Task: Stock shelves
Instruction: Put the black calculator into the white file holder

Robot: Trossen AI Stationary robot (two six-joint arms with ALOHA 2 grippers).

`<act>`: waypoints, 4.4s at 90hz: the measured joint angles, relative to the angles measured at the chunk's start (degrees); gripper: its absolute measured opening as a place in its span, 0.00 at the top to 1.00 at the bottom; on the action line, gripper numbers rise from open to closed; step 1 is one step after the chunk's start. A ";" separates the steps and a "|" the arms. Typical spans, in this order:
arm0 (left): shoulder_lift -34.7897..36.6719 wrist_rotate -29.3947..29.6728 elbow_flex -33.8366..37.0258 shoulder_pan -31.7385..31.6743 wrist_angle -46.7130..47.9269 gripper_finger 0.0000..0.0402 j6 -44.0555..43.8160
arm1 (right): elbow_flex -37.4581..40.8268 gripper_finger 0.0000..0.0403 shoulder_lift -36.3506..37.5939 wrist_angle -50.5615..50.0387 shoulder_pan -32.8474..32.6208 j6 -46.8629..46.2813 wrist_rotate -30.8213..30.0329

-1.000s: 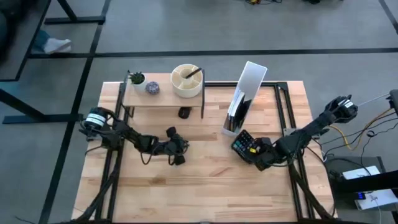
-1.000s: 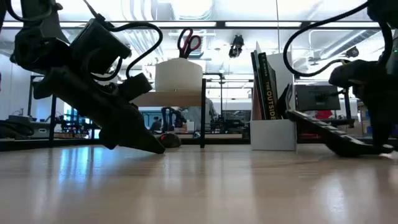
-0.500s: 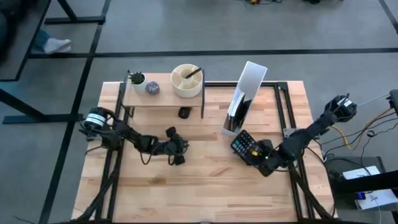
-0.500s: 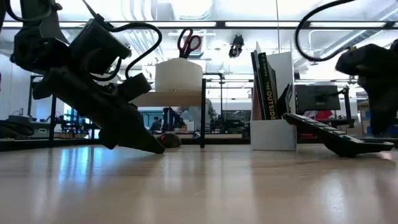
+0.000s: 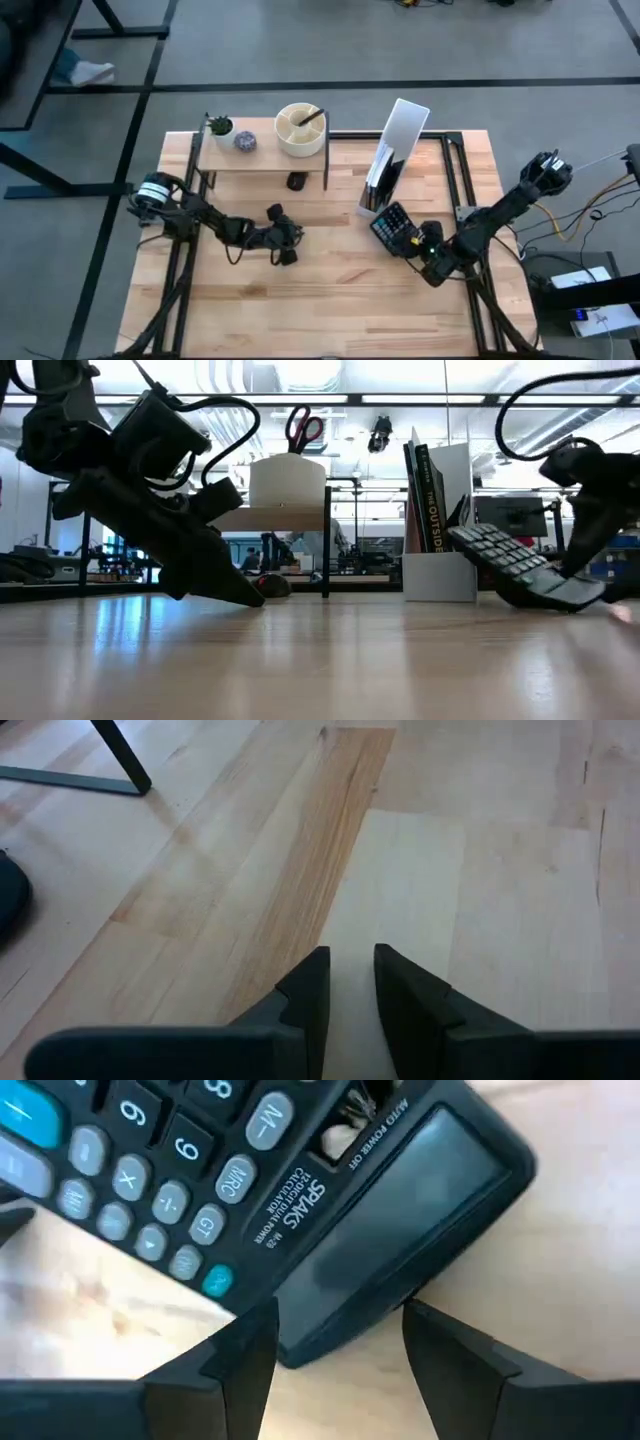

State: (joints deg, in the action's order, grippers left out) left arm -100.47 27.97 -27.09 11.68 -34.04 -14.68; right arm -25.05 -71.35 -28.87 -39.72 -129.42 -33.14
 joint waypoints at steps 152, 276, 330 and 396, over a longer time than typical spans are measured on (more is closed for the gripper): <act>0.00 -0.07 0.09 0.11 -0.65 0.84 0.22 | -6.56 0.57 -2.57 -11.39 4.38 0.22 5.50; -0.02 -0.04 0.13 0.11 -1.03 0.84 0.68 | -45.84 0.98 -1.86 -9.87 20.62 130.15 -16.18; -0.11 12.39 0.24 0.03 -0.89 0.84 -0.50 | -50.86 0.98 -2.88 -27.94 29.89 175.50 -9.77; -0.09 14.54 0.15 -1.66 -3.80 0.84 -2.96 | -50.89 0.90 -20.05 -27.90 40.94 171.74 -12.73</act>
State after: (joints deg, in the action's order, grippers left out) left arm -100.55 42.51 -26.94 10.02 -37.85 -17.64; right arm -75.94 -91.40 -56.77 1.21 42.31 -45.87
